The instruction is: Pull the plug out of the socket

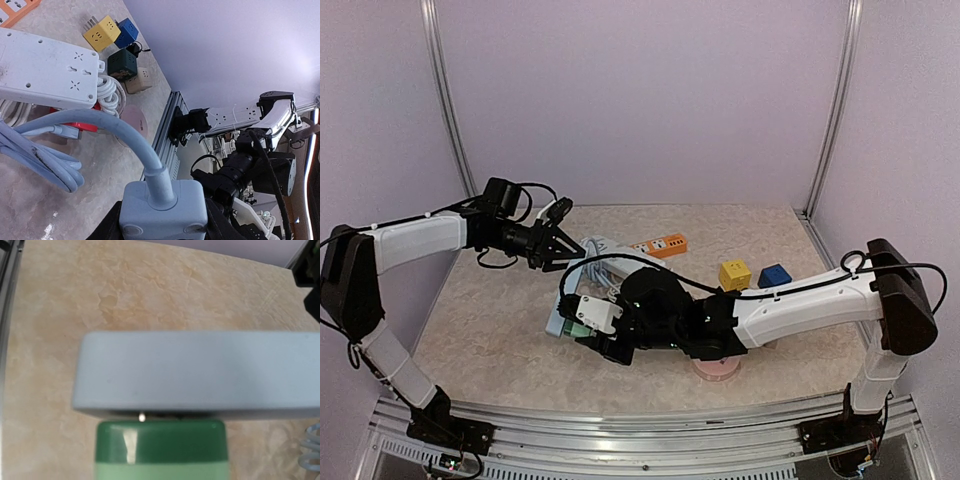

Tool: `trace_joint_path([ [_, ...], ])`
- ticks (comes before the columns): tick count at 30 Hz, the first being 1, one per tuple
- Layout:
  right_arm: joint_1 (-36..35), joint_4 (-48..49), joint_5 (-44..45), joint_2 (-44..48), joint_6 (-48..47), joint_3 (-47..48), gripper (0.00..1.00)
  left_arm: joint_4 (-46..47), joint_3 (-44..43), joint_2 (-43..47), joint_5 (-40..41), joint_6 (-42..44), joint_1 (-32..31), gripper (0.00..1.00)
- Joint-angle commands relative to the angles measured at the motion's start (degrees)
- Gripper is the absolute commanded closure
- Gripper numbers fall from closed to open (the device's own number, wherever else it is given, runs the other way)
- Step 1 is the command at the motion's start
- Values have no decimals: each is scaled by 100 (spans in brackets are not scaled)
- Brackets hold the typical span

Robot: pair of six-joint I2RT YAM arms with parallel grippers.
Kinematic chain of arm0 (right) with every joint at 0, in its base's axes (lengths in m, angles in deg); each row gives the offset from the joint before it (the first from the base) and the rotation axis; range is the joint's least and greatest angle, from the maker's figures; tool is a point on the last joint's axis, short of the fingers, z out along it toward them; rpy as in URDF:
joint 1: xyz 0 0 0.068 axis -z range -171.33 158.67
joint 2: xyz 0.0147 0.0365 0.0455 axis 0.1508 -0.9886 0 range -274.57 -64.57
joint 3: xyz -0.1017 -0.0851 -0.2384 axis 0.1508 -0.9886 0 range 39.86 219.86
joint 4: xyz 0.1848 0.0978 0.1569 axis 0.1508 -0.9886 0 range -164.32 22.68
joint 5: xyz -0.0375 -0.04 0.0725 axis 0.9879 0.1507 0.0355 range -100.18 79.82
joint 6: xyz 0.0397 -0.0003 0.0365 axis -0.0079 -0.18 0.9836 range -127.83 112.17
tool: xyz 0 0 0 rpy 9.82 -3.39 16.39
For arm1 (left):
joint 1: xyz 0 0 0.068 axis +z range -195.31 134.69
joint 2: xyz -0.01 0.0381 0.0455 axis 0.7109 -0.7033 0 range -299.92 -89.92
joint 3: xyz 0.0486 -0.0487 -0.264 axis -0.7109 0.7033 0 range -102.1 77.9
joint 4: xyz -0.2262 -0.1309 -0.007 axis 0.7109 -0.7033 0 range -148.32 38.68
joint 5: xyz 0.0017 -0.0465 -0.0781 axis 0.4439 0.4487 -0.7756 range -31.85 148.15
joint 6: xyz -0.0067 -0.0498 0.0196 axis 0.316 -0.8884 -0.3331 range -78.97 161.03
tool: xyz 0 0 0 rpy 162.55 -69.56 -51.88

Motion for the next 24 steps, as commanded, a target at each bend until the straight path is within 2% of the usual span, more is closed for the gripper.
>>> trace_joint_path([
  [1,-163,-154,-434,92,-272,80,100,374,-285,-25,-58,430,9,79],
  [13,-139,-218,-74,41,-589,114,100,265,-337,-48,-86,546,-49,79],
  [24,-137,-164,-112,122,-233,2,100,324,-302,33,49,519,2,79],
])
